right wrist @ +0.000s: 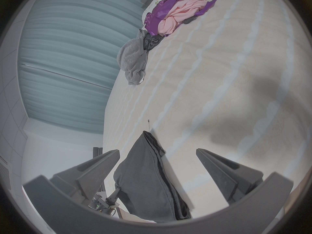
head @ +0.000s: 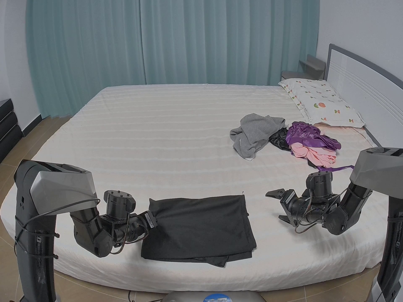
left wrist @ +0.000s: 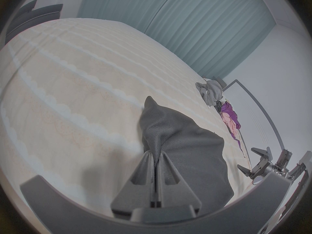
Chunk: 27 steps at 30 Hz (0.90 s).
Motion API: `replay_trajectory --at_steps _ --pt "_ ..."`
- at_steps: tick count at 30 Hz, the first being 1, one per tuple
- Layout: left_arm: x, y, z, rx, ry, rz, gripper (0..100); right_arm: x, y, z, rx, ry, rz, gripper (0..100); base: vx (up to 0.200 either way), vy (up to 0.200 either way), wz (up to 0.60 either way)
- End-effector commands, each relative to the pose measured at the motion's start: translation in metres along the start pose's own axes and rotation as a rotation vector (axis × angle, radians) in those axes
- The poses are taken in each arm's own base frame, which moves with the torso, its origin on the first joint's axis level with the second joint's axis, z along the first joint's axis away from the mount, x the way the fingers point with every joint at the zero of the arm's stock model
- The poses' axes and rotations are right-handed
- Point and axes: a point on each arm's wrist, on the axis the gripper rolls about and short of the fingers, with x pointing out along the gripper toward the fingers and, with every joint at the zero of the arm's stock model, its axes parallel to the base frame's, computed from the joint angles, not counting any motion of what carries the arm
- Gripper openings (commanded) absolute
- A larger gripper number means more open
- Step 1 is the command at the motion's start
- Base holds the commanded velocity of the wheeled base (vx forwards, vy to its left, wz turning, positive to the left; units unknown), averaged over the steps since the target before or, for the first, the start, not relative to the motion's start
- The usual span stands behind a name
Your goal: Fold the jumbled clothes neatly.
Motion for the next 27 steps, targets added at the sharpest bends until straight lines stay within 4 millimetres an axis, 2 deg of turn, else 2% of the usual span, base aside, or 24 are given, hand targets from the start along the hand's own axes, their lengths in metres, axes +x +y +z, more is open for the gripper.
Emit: replay_trajectory --at_steps 1,6,14,27 --pt "0.001 0.0 0.001 -0.002 -0.005 -0.001 0 0.0 0.0 0.0 0.0 0.0 0.001 100 0.0 0.0 0.0" --pt "0.003 0.001 0.004 -0.005 -0.013 -0.001 0 0.0 0.0 0.0 0.0 0.0 0.001 100 0.0 0.0 0.0" --pt "0.008 0.003 0.019 -0.035 -0.057 -0.01 0 0.0 0.0 0.0 0.001 0.0 0.001 100 0.0 0.0 0.0" --pt "0.006 0.005 0.023 -0.043 -0.07 -0.004 0 0.0 0.0 0.0 0.001 0.0 0.001 100 0.0 0.2 0.0"
